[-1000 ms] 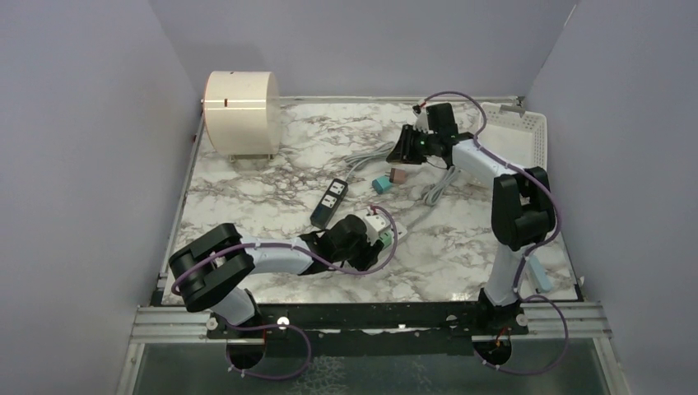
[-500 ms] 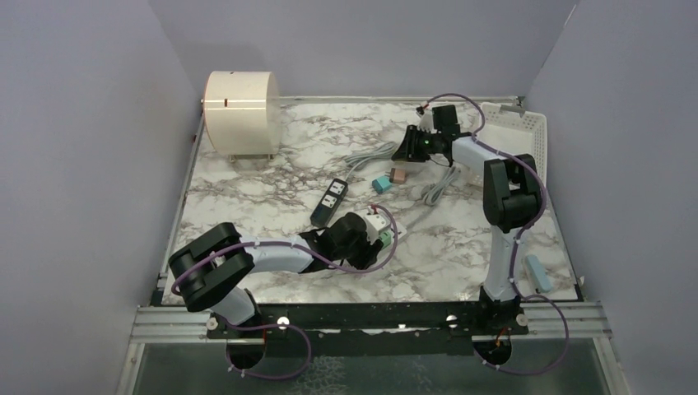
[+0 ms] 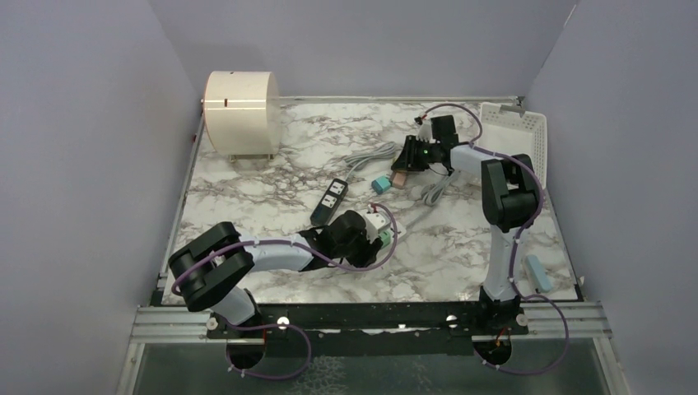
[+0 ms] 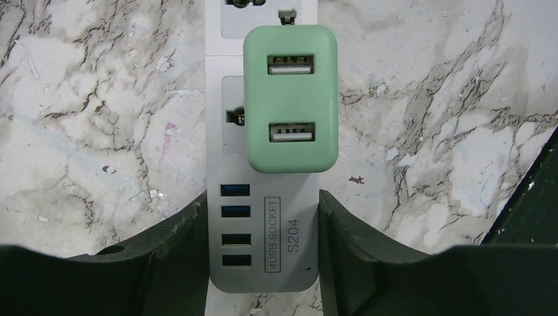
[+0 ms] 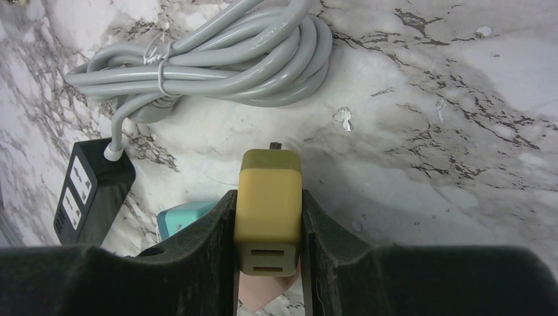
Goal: Pull the plug off the socket
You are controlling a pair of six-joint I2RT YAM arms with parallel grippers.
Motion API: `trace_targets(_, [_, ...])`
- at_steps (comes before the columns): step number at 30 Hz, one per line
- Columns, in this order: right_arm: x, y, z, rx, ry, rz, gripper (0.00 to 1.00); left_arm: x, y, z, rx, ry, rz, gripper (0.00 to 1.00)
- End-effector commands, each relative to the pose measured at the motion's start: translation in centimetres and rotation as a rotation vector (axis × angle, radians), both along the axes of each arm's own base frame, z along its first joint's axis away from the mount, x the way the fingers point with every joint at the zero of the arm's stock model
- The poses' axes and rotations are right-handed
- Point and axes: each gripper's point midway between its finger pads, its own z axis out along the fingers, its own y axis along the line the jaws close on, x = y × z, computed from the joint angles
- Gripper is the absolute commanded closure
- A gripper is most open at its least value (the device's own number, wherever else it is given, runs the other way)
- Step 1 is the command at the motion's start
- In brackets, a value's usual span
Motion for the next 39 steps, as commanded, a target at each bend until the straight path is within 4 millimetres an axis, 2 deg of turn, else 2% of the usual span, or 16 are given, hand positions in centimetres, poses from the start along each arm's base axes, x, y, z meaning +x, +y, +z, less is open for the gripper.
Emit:
trace_targets(1, [-0.4,-0.3,-0.5,-0.019,-0.004,-0.005,0.74,-0.3,-0.4,0.2,0.010,0.036,-0.040,1.00])
trace_targets(8, [-0.8,-1.1,0.6,-0.053,-0.018,-0.044,0.54,0.7,-1.1,0.4,0.019,0.023,-0.071,1.00])
trace_targets(11, [-0.8,-1.6,1.3,-0.072,-0.026,-0.062,0.50,1.3,-1.1,0.3,0.033,0.010,-0.068,1.00])
trace_targets(15, [-0.8,-2.6,2.0,-0.120,-0.036,-0.111,0.36,2.8,-0.8,0.2,0.066,-0.060,-0.046,1.00])
trace_targets(18, [-0.5,-3.5,2.8,-0.155,-0.049,-0.147,0.29,4.2,-0.2,-0.7,0.114,-0.149,-0.049,1.00])
trace_targets(21, [0.1,-4.6,4.1,-0.204,-0.076,-0.204,0.26,5.3,-0.4,-1.1,0.134,-0.212,-0.074,1.00])
trace_targets(23, [0.3,-5.5,5.4,-0.239,-0.098,-0.247,0.25,6.0,-1.3,-0.5,0.097,-0.249,-0.090,1.00])
trace_targets(25, [0.2,-6.0,6.9,-0.245,-0.124,-0.272,0.12,6.4,-1.8,-0.6,0.084,-0.268,-0.118,1.00])
trace_targets(26, [0.0,-6.1,7.7,-0.238,-0.136,-0.280,0.11,6.6,-1.7,-1.5,0.103,-0.258,-0.122,1.00])
trace_targets(28, [-0.7,-6.0,9.1,-0.213,-0.150,-0.294,0.10,7.3,-1.8,-2.1,0.113,-0.229,-0.125,1.00])
trace_targets(33, [-3.3,-6.1,11.6,-0.145,-0.170,-0.340,0.09,8.1,-2.0,-0.9,0.070,-0.257,-0.127,1.00])
trace_targets(39, [-8.3,-5.5,13.5,-0.038,-0.219,-0.318,0.05,9.1,-1.7,-0.5,0.018,-0.250,-0.156,1.00])
